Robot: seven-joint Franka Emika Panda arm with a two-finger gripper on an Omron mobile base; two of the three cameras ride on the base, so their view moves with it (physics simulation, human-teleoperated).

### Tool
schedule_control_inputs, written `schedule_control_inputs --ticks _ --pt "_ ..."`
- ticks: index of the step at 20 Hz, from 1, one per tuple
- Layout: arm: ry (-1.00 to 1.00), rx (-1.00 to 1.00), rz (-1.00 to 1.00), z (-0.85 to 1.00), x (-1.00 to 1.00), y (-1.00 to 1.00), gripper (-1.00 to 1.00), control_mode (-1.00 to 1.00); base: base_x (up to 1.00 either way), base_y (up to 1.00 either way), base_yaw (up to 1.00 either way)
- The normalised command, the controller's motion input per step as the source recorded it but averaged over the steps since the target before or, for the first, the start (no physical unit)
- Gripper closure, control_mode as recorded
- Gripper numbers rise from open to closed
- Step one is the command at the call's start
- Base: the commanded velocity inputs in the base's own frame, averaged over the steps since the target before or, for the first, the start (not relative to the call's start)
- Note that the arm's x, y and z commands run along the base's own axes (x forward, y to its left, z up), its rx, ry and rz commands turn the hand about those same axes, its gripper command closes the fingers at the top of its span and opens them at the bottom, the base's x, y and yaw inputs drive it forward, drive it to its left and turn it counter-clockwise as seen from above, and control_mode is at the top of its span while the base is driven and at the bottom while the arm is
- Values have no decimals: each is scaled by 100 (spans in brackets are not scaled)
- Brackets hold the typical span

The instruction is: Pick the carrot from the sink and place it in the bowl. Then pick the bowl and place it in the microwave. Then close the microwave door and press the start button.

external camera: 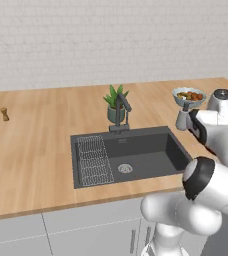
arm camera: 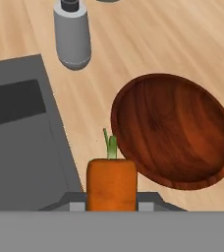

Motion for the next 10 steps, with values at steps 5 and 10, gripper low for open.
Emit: schedule_control_inputs --ticks 5,10 --pt "1 4 -1 -1 0 -66 100 -100 0 0 0" --pt "0 0 0 -13 2 -49 100 -100 0 0 0"
